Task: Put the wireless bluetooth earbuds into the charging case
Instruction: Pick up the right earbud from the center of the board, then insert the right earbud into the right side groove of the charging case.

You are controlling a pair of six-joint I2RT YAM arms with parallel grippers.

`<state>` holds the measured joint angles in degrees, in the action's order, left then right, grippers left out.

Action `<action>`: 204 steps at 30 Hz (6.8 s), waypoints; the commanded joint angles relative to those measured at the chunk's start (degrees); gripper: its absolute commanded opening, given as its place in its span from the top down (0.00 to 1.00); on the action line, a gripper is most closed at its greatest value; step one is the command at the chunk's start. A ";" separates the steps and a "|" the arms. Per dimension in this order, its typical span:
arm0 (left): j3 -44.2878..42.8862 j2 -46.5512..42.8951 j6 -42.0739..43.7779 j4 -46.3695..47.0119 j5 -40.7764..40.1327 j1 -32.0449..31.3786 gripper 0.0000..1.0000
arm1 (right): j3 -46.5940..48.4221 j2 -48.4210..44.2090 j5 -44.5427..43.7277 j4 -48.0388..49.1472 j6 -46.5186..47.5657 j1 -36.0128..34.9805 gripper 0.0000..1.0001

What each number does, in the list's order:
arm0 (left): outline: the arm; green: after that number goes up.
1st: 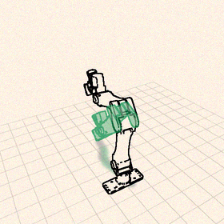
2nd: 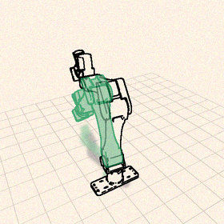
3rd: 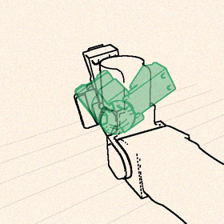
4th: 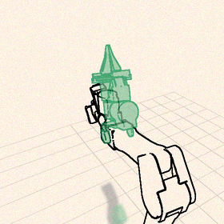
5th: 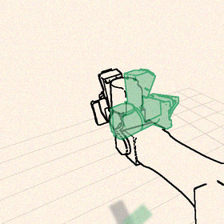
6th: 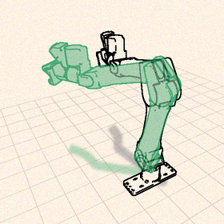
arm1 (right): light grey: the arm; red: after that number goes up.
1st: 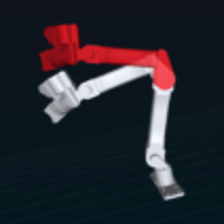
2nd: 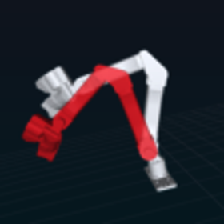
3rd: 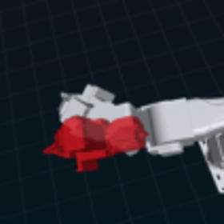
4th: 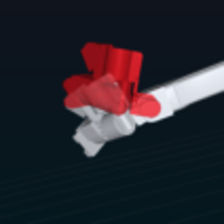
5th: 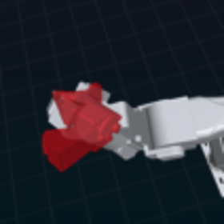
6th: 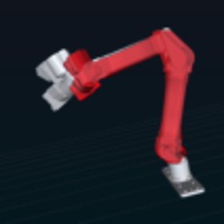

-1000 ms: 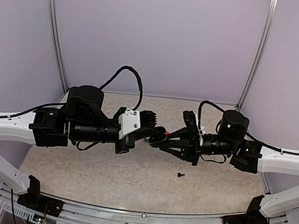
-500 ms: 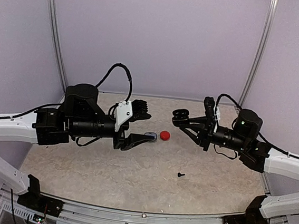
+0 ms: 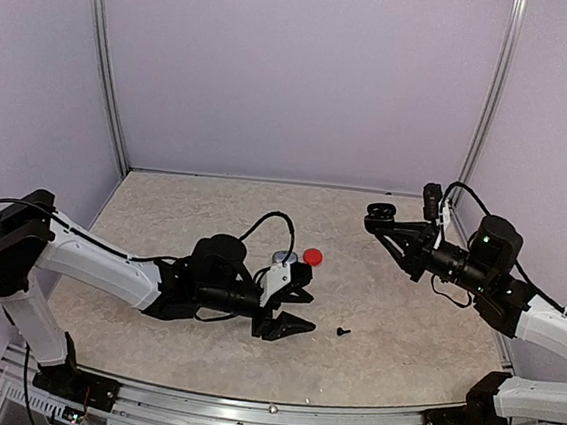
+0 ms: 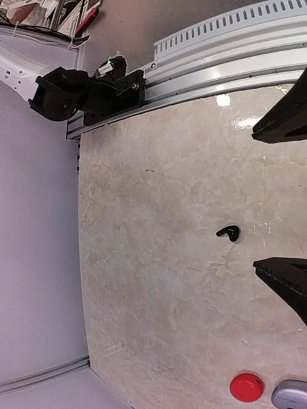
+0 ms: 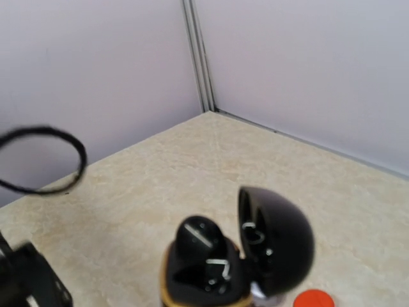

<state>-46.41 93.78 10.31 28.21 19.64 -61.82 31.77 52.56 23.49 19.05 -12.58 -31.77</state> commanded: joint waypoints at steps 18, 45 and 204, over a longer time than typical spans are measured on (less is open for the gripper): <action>-13.27 30.77 -1.77 15.51 6.23 2.47 0.49 | -1.10 -3.03 2.16 -2.87 0.13 2.15 1.00; -25.01 39.08 4.75 1.02 5.09 2.13 0.57 | -0.91 -4.44 1.93 -4.54 1.94 2.64 1.00; -28.33 -9.03 12.72 -53.08 -22.25 -7.96 0.79 | 3.65 10.52 -13.10 -2.00 30.69 -29.05 1.00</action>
<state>-74.52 83.48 22.61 -24.97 -1.28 -69.47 33.26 63.86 9.19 16.71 18.22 -59.90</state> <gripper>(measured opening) 0.214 0.220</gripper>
